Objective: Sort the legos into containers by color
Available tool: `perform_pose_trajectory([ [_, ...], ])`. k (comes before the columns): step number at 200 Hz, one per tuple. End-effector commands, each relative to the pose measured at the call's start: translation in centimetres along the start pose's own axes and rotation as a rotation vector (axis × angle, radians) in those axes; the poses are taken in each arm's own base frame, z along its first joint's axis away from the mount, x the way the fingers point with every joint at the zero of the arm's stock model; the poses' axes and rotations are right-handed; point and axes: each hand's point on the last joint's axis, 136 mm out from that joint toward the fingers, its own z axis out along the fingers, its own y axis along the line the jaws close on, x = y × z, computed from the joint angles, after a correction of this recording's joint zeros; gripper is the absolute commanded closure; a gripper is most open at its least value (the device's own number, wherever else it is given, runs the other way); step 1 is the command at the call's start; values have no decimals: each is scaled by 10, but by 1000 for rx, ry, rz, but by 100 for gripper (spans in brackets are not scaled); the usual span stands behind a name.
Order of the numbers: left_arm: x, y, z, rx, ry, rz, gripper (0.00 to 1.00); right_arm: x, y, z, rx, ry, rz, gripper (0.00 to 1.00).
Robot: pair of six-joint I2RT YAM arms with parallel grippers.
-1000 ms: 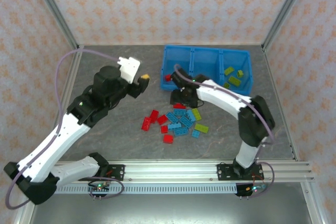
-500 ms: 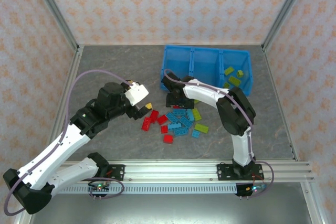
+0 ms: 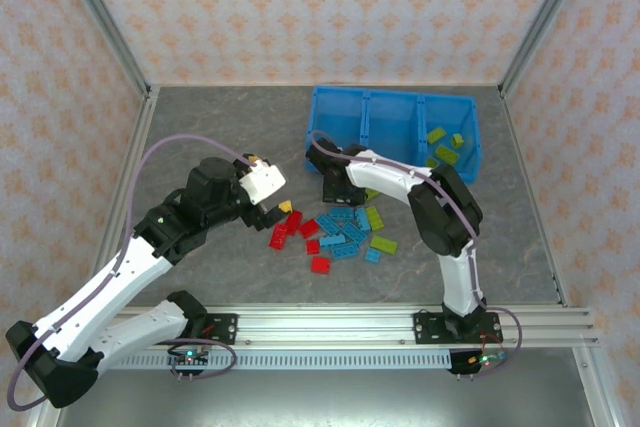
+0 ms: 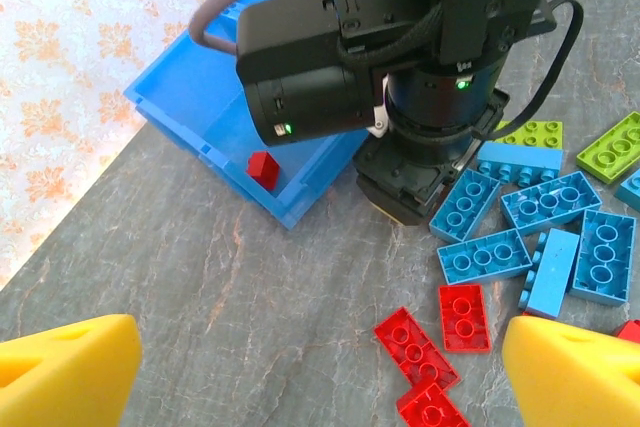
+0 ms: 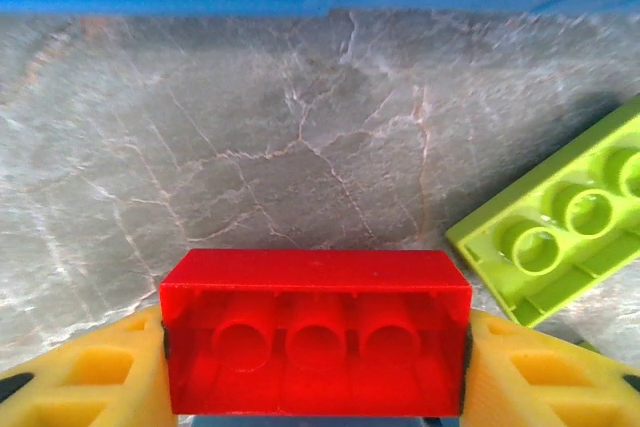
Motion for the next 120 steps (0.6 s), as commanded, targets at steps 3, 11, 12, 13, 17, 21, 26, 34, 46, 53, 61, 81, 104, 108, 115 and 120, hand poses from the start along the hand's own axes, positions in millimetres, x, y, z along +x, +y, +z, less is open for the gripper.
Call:
perform_pose_trajectory([
  [3,-1,-7,-3,19,-22,33,6,-49,-3,-67,-71,-230,37,51],
  [11,-2,-5,-3,9,-28,32,6,-66,-2,-84,-89,-297,44,51],
  [12,-2,-5,-3,7,-27,32,6,-68,-2,-86,-90,-306,46,51],
  [13,-2,-5,-3,6,-29,32,6,-70,-2,-88,-91,-314,46,51],
  [17,-2,-4,-3,0,-31,32,6,-79,-3,-94,-93,-346,49,51],
  [21,-1,-3,-2,-6,-33,32,6,-88,-3,-101,-99,-381,53,51],
  [26,-1,-3,-2,-12,-34,30,6,-99,-4,-107,-99,-415,63,51],
  [34,0,-1,-1,-21,-36,26,6,-116,-4,-114,-105,-452,77,51],
  [46,1,0,1,-32,-33,17,6,-142,-4,-117,-112,-484,100,51],
  [53,3,1,1,-39,-26,13,6,-154,-3,-114,-113,-490,113,51],
  [61,4,3,2,-51,-19,8,6,-168,1,-112,-129,-489,121,51],
  [81,8,7,3,-77,-1,6,6,-192,17,-94,-182,-462,119,50],
  [104,11,10,4,-94,13,11,6,-216,23,-80,-179,-460,132,49],
  [108,12,10,5,-97,14,11,6,-218,22,-76,-174,-455,138,47],
  [115,12,11,5,-98,16,11,6,-222,23,-73,-174,-444,143,43],
  [120,12,11,5,-100,17,11,6,-224,24,-72,-178,-440,143,41],
])
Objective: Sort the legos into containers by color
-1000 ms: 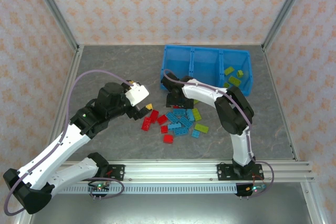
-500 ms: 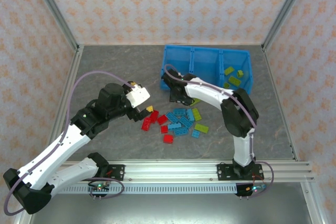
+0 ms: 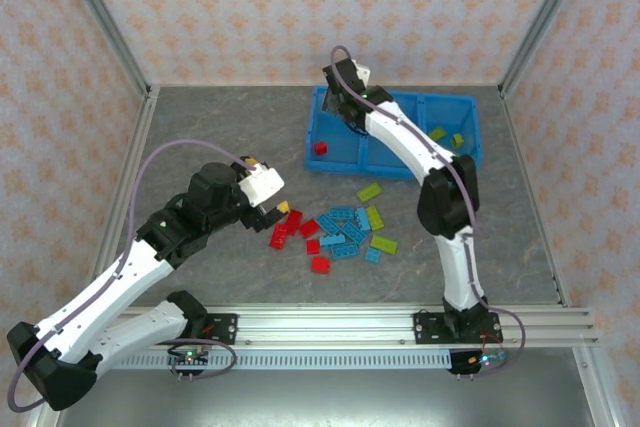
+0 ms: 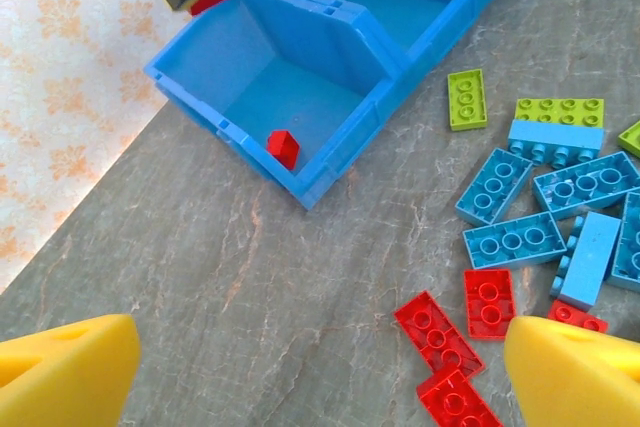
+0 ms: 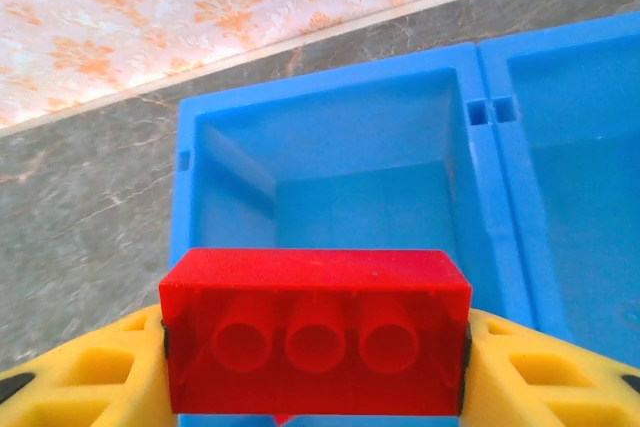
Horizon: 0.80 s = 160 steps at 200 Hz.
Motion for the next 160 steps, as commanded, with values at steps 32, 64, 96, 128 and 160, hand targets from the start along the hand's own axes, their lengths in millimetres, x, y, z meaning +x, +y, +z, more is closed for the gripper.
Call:
perform_pose_trajectory([
  [32,-1,5,1,-41,-5,7,5,-4,12,4,-31,51,-43,24],
  [64,-1,3,2,-31,-3,-1,5,-15,5,-25,-22,35,-46,20],
  [96,1,1,5,-20,10,0,5,-2,-13,-69,-30,53,-43,19],
  [128,2,-1,4,-12,16,16,5,63,-49,-108,-23,106,-66,22],
  [160,0,-7,6,19,10,17,5,158,-61,-127,7,321,-75,23],
])
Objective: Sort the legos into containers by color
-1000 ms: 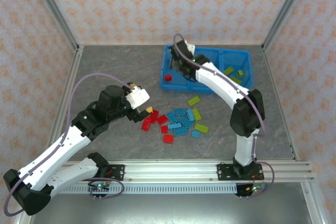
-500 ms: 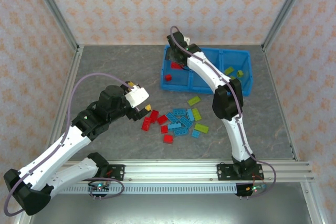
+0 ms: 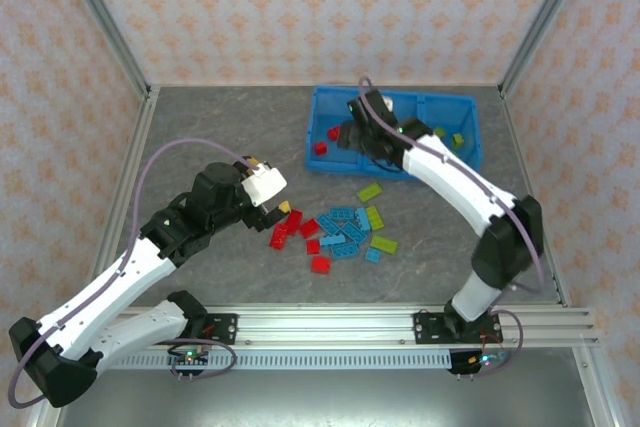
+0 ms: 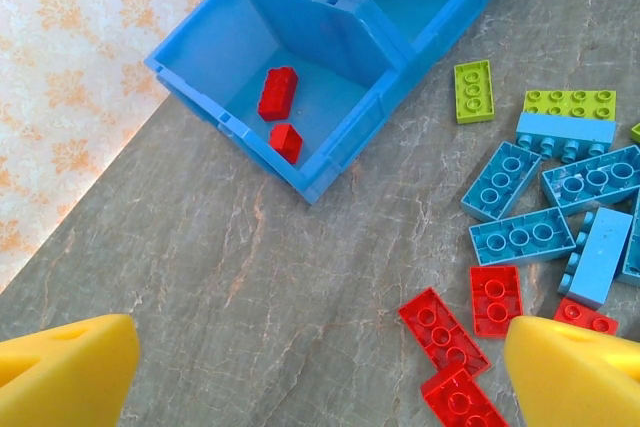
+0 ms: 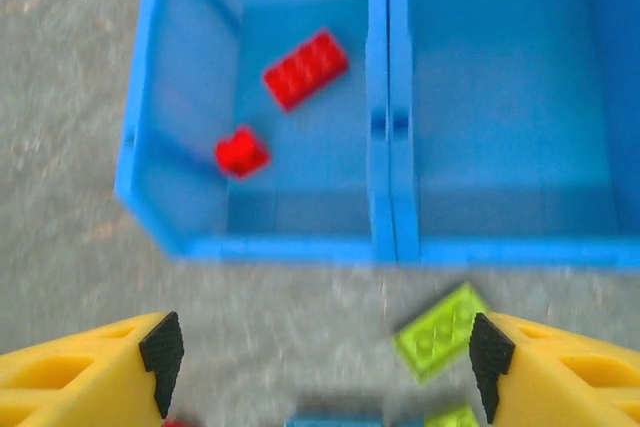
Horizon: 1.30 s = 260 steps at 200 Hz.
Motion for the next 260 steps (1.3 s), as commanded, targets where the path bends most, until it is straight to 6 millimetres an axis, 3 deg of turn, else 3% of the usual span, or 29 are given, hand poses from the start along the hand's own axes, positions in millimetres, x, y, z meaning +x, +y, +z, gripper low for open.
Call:
perform_pose_trajectory([
  [1,-2,-6,2,25,-8,12,5,71,-2,13,50,172,5,23],
  [33,0,-9,7,43,9,9,5,125,8,28,56,327,40,28],
  [60,2,-10,8,44,14,10,5,148,4,48,99,407,80,32],
  [143,2,-12,9,43,20,16,5,164,-7,81,203,433,65,32],
  [181,4,-12,9,39,25,20,5,164,-16,91,261,419,37,26],
  [260,6,-12,11,34,38,25,5,170,-7,108,238,441,35,27],
])
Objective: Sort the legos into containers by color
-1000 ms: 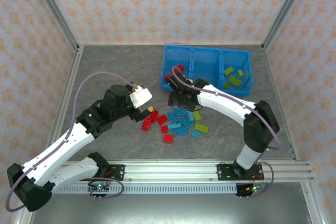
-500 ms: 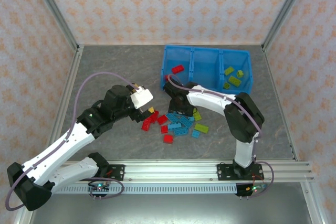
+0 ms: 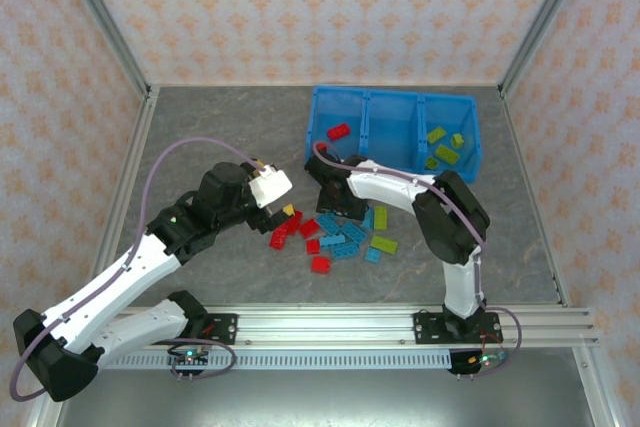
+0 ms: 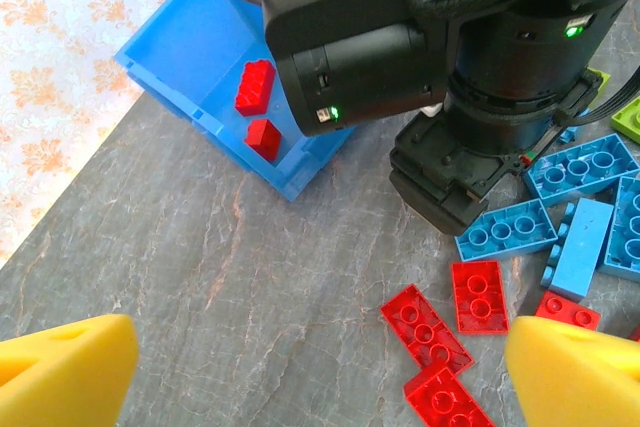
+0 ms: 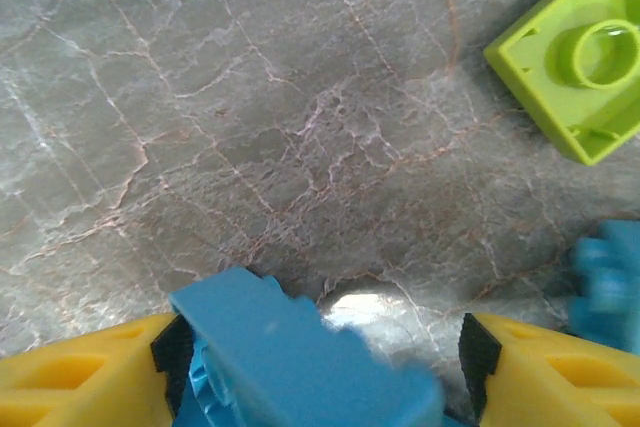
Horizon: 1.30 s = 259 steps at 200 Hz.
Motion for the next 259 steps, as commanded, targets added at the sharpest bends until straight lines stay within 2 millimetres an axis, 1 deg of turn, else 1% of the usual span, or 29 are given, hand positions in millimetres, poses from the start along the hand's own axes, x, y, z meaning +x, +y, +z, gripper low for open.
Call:
perform_pose_trajectory([
  [1,3,-2,3,-2,17,12,5,-2,-2,6,19,0,-3,27],
  [23,3,-2,3,-1,17,12,5,-2,0,7,8,2,-7,26],
  [36,4,-2,3,-3,20,12,5,-4,2,7,6,-10,-10,27],
  [48,4,-1,3,-4,22,12,5,-6,3,9,4,-14,-10,31],
  [57,5,-1,4,-6,25,12,5,-6,4,11,1,-11,-10,36],
  [69,6,-1,4,-7,30,13,5,-7,6,12,-5,-9,-7,45],
  [94,6,0,4,-11,32,13,5,-9,8,6,-19,-18,-10,62],
  [104,6,0,4,-12,33,14,5,-12,7,1,-23,-31,-8,70],
  [107,6,0,4,-12,33,15,5,-13,7,-1,-24,-37,-8,75],
  [113,6,0,3,-14,31,16,5,-15,6,-5,-28,-49,-6,78],
  [117,5,0,3,-13,30,16,5,-18,6,-9,-33,-61,-1,84],
  [126,6,0,3,-14,31,15,5,-26,2,-17,-37,-89,13,86],
  [138,6,0,3,-13,32,15,5,-41,-5,-33,-54,-147,44,88],
  [148,6,0,3,-14,31,15,5,-61,-13,-53,-81,-221,75,89],
  [156,5,0,3,-13,29,15,5,-81,-21,-73,-109,-302,105,89],
  [161,4,0,2,-13,27,15,5,-94,-28,-84,-118,-351,124,89],
  [166,4,0,2,-14,26,15,5,-108,-34,-100,-135,-412,145,89],
  [180,4,-1,2,-11,24,16,5,-146,-56,-136,-164,-553,212,89],
  [186,4,-1,2,-9,24,15,5,-162,-66,-148,-175,-599,244,88],
  [194,3,-1,2,-6,23,16,5,-182,-79,-159,-183,-647,286,88],
  [209,4,-1,3,-8,26,16,5,-215,-97,-164,-186,-679,345,88],
  [221,5,0,3,-13,29,16,5,-237,-104,-152,-177,-656,363,88],
  [229,4,0,3,-12,27,15,5,-251,-103,-145,-178,-640,365,88],
  [236,4,0,3,-11,24,13,5,-261,-103,-135,-172,-613,367,87],
  [238,3,0,3,-12,23,12,5,-264,-102,-136,-178,-614,368,87],
  [241,3,-1,3,-9,21,11,5,-268,-103,-129,-171,-601,369,86],
  [247,3,-1,3,-7,19,9,5,-277,-100,-124,-177,-593,369,85],
  [253,3,-2,3,-4,19,11,5,-283,-98,-115,-177,-575,368,84],
  [259,2,-2,3,-4,18,8,5,-291,-94,-112,-187,-568,369,83],
])
